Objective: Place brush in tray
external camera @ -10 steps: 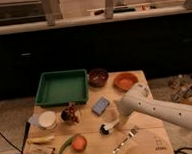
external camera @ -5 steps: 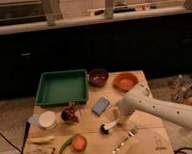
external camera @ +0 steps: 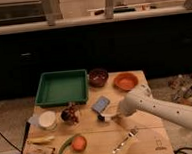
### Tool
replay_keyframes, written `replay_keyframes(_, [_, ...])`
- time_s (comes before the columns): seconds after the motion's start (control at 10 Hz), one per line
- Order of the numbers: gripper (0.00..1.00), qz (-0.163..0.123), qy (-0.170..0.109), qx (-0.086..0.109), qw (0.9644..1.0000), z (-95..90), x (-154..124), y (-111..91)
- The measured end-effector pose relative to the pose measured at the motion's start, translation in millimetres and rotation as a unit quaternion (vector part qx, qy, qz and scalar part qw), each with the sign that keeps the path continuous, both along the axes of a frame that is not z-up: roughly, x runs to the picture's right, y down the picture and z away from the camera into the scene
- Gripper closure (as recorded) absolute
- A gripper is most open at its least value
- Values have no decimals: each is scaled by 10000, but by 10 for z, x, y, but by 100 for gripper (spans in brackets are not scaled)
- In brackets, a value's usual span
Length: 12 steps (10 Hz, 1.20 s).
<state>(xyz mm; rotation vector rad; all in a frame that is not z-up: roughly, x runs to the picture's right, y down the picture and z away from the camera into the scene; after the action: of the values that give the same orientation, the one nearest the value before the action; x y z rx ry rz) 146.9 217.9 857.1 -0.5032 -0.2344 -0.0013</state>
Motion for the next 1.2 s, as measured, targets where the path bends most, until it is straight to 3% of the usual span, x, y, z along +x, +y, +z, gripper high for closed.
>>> replay_keyframes(1.2, [100, 11, 15, -17, 10000, -13, 35, 26])
